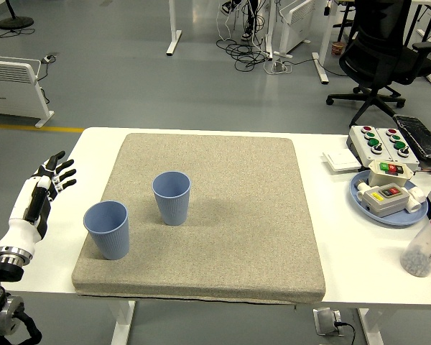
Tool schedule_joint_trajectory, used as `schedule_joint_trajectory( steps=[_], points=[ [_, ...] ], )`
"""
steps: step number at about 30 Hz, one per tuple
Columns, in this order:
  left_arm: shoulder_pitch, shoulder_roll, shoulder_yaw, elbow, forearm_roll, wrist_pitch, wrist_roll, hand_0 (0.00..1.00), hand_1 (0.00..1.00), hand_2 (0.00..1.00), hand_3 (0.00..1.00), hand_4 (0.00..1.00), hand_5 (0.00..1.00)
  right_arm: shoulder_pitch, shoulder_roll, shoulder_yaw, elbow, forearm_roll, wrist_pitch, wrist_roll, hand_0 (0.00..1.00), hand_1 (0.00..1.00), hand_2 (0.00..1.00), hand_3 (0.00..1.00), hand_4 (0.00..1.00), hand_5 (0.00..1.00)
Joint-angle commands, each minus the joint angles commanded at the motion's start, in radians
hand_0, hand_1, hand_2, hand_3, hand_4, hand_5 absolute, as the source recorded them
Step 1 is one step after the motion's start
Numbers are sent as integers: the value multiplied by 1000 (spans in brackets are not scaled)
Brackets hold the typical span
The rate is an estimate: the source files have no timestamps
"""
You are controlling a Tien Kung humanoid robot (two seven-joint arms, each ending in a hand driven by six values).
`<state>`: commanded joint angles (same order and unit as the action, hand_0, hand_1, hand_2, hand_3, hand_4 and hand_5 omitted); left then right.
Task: Push cup pick cup insert cup
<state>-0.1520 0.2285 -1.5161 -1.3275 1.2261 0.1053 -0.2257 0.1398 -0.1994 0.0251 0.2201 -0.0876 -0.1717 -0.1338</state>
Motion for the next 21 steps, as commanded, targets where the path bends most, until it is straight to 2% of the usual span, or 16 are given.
schedule_joint_trajectory(
  steps=[4, 5, 6, 7, 9, 10, 11, 12, 14, 16, 17, 18, 21],
  points=[
    [20, 18, -17, -16, 66, 29, 0, 888, 891, 935, 971, 998, 998, -2, 0, -2, 0, 2, 0, 1, 719, 647, 697, 619, 188, 424],
    [25, 24, -19, -23, 87, 35, 4, 887, 892, 936, 973, 998, 949, -2, -1, -3, 0, 3, 0, 0, 719, 648, 697, 619, 189, 424],
    [30, 30, -20, -30, 105, 46, 12, 887, 892, 936, 973, 998, 949, -3, -1, -4, 0, 4, 0, 0, 719, 648, 697, 619, 189, 424],
    [38, 39, -20, -43, 138, 80, 30, 887, 892, 936, 973, 998, 949, -3, -1, -7, 0, 5, 0, 0, 719, 648, 697, 619, 189, 424],
    [48, 47, -14, -56, 160, 126, 30, 887, 892, 936, 973, 998, 949, -3, -1, -9, -1, 5, 0, 0, 719, 648, 697, 619, 189, 424],
    [58, 54, -8, -67, 159, 166, 17, 887, 892, 936, 973, 998, 949, -3, -1, -10, -1, 6, -1, 0, 719, 648, 697, 619, 189, 424],
    [66, 58, -5, -75, 155, 211, -1, 649, 736, 756, 779, 790, 791, -3, -1, -10, -1, 5, -1, 0, 719, 648, 697, 619, 189, 425],
    [77, 63, -5, -87, 141, 254, -18, 649, 736, 756, 779, 790, 791, -4, -1, -10, -1, 6, -1, 1, 719, 648, 697, 619, 189, 425],
    [105, 74, -7, -114, 57, 329, -100, 649, 736, 756, 779, 790, 791, -5, -1, -11, -1, 9, -2, 1, 719, 648, 697, 619, 189, 425],
    [122, 82, -8, -129, -5, 364, -155, 649, 736, 756, 779, 790, 791, -5, -2, -12, -1, 9, -2, 2, 719, 648, 697, 619, 189, 425],
    [129, 85, -8, -134, -30, 374, -178, 400, 572, 589, 582, 712, 882, -5, -2, -12, -1, 9, -2, 2, 719, 648, 697, 619, 189, 425],
    [150, 95, -7, -146, -61, 383, -210, 400, 572, 589, 582, 712, 882, -6, -2, -14, -1, 9, -3, 2, 719, 648, 697, 619, 189, 425],
    [177, 104, -3, -160, -75, 392, -255, 400, 572, 589, 582, 712, 882, -6, -2, -15, -1, 7, -3, 1, 719, 648, 697, 619, 189, 425]
  ],
)
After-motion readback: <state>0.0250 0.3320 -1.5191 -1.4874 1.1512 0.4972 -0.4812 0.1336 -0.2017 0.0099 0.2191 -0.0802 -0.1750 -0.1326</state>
